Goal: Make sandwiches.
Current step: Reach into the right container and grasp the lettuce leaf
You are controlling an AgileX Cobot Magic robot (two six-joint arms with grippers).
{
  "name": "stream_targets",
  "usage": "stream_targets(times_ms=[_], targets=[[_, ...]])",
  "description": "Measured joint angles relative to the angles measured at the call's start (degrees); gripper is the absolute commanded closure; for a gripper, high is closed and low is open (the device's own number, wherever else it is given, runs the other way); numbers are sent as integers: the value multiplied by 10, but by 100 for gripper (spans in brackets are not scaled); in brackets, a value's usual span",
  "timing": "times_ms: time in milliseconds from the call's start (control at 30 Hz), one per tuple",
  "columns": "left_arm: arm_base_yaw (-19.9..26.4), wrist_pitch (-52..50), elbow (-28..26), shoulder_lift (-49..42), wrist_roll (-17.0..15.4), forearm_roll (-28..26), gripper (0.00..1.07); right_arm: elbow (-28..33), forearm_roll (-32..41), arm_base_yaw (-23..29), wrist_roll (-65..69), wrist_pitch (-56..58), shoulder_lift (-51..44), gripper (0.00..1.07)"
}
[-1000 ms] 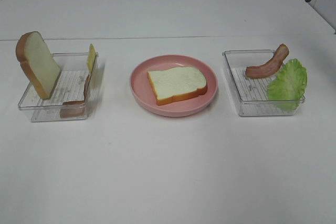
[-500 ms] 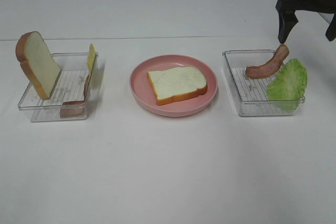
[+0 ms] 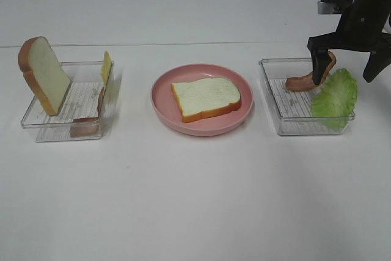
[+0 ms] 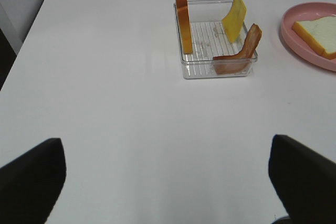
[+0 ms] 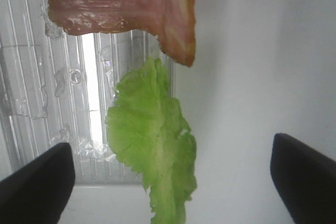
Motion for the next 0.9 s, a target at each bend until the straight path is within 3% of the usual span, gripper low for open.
stream_targets(times_ms=[100,167,300,333,400,433,467,500,567,600,900], targets=[[0,0,0,0,0,0,9,0,0,0,0,0,2,18],[0,0,0,0,0,0,9,0,0,0,0,0,10,30],[0,0,0,0,0,0,9,0,0,0,0,0,11,39],[0,0,0,0,0,0,9,0,0,0,0,0,11,50],[0,0,0,0,0,0,9,0,0,0,0,0,11,56],[0,0,0,0,0,0,9,0,0,0,2,0,11,75],[0,0,0,0,0,0,9,0,0,0,2,0,11,75],[0,0,0,0,0,0,9,0,0,0,3,0,11,93],[0,0,0,0,0,0,9,0,0,0,5,0,11,99],[0,0,0,0,0,0,9,0,-1,0,9,0,11,107],[0,0,0,0,0,0,9,0,-3,0,15,0,11,107]])
